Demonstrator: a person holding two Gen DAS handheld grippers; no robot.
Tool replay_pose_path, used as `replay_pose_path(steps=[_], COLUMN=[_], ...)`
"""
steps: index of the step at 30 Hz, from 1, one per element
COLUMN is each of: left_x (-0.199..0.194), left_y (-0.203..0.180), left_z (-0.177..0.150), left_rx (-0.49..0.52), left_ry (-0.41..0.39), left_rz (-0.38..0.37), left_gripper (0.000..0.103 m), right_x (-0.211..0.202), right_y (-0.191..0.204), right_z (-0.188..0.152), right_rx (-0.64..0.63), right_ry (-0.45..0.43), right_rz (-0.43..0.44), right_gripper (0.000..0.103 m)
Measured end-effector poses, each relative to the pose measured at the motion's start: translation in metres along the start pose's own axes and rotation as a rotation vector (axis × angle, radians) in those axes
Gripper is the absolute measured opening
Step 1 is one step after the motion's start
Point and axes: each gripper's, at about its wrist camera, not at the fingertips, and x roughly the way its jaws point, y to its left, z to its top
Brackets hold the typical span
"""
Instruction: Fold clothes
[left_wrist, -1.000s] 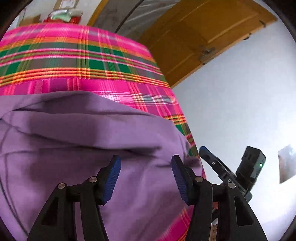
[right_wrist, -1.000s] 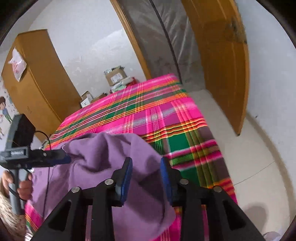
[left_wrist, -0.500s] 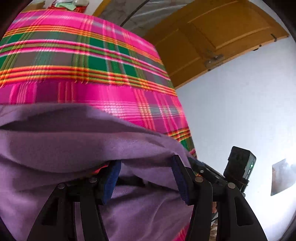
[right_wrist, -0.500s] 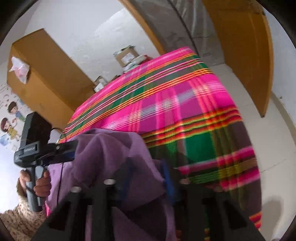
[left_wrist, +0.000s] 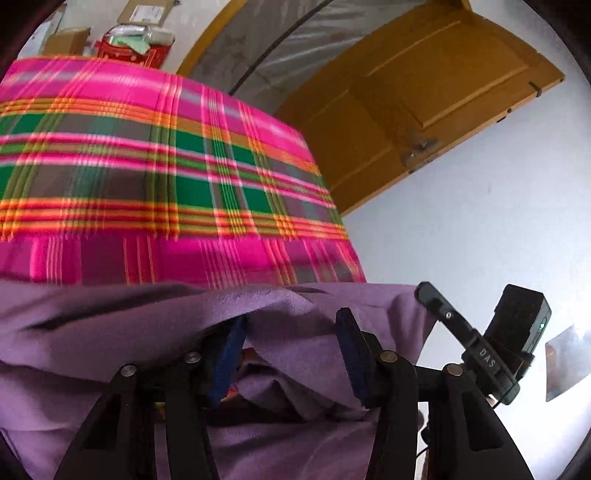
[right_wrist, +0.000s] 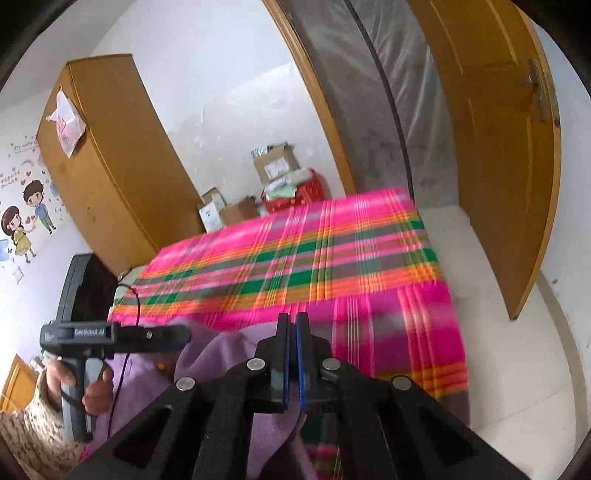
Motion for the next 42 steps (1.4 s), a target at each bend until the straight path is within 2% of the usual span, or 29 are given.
replay_pose_path(steps=[8,13,16,21,22,24,25,27,31,35,38,40,42], left_x=[-0.010,-0.004,-0.002,-0.013,-0.017,-0.021,-0.023,-0.026,-0.029,-0.026,-0.022,-0.019,-0.017], left_y=[0.015,0.025,0.027,0.018,0.015,0.011,0.009,0.005,0.002,-0.005,-0.010,-0.012,-0.014], left_z=[0.022,0.026,0.023,0.008,0.003,-0.006,-0.010,-0.021,-0.042,-0.063,-0.077,-0.086,-0.095], left_rx=[-0.032,-0.037,-0.029,0.030,0.046,0.074,0.083,0.105,0.118,0.132,0.146,0.149,0.147], left_ry=[-0.083,-0.083,-0.071,-0.056,-0.056,-0.042,-0.035,-0.023,0.013,0.050,0.071,0.093,0.104], left_rz=[0.021,0.056,0.074,0.088,0.089,0.074,0.077,0.096,0.086,0.079,0.081,0.094,0.101], left_gripper=[0.051,0.052,0.051,0.052,0.052,0.052,0.052,0.052,0.052,0.052,0.052,0.052,0.052], right_x=[0.017,0.046,0.064,0.061,0.056,0.044,0.038,0.025,0.012,0.027,0.037,0.043,0.046], right_y=[0.008,0.006,-0.009,-0.034,-0.037,-0.043,-0.045,-0.047,-0.042,-0.029,-0.019,-0.011,-0.006], right_z=[0.035,0.042,0.037,0.018,0.013,0.001,-0.005,-0.020,-0.046,-0.060,-0.064,-0.068,-0.073], right_rx=[-0.032,-0.068,-0.037,0.046,0.060,0.082,0.087,0.095,0.074,0.025,0.042,0.028,0.014], right_ry=[-0.071,-0.029,0.022,0.098,0.104,0.119,0.125,0.137,0.185,0.266,0.295,0.323,0.343], right_rz=[-0.020,-0.082,-0.118,-0.067,-0.056,-0.036,-0.029,-0.014,0.076,0.078,0.127,0.137,0.122], right_gripper=[0.003,0.003,0.003,0.009,0.019,0.032,0.032,0.032,0.036,0.037,0.037,0.025,0.022])
